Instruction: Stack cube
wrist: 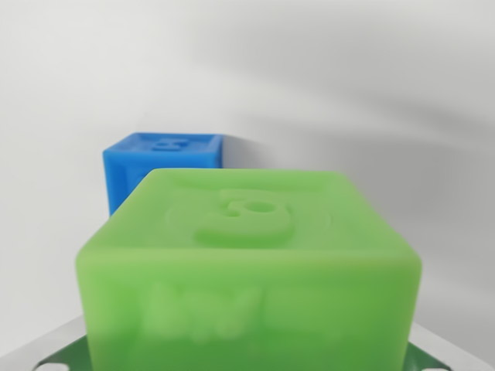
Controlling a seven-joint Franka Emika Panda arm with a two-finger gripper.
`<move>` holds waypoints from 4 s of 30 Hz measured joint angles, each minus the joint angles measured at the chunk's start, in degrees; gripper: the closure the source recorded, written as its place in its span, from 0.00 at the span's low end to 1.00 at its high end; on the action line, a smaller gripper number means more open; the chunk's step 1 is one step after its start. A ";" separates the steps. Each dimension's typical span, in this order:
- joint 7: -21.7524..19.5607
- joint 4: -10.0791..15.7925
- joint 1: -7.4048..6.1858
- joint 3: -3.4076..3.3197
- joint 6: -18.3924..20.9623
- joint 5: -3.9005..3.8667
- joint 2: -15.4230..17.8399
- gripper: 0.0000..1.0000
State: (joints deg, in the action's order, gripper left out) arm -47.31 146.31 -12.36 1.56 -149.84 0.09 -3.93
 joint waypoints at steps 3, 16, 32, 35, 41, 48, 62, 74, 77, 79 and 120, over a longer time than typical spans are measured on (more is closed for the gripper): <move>-1.06 0.13 -0.43 0.18 -0.02 -0.01 0.11 1.00; -6.36 0.61 -2.58 1.00 -0.07 -0.07 0.55 1.00; -9.93 0.94 -4.06 1.45 -3.68 -0.51 -2.73 1.00; -10.04 0.94 -4.06 1.38 -5.20 -0.69 -4.33 1.00; -10.29 0.89 -4.14 1.25 -7.57 -1.00 -6.57 1.00; -10.56 0.71 -4.21 1.09 -9.79 -1.36 -9.03 1.00; -10.78 0.41 -4.41 0.84 -11.84 -1.64 -11.36 1.00; -10.78 0.38 -4.43 0.81 -11.91 -1.64 -11.38 0.00; -10.78 0.37 -4.43 0.81 -11.92 -1.65 -11.37 0.00; -10.79 0.37 -4.43 0.81 -11.92 -1.65 -11.37 0.00; -10.32 0.98 -4.38 0.99 -5.46 -0.97 -4.04 0.00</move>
State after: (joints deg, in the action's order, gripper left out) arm -57.64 147.29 -16.75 2.55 -155.30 -0.87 -7.98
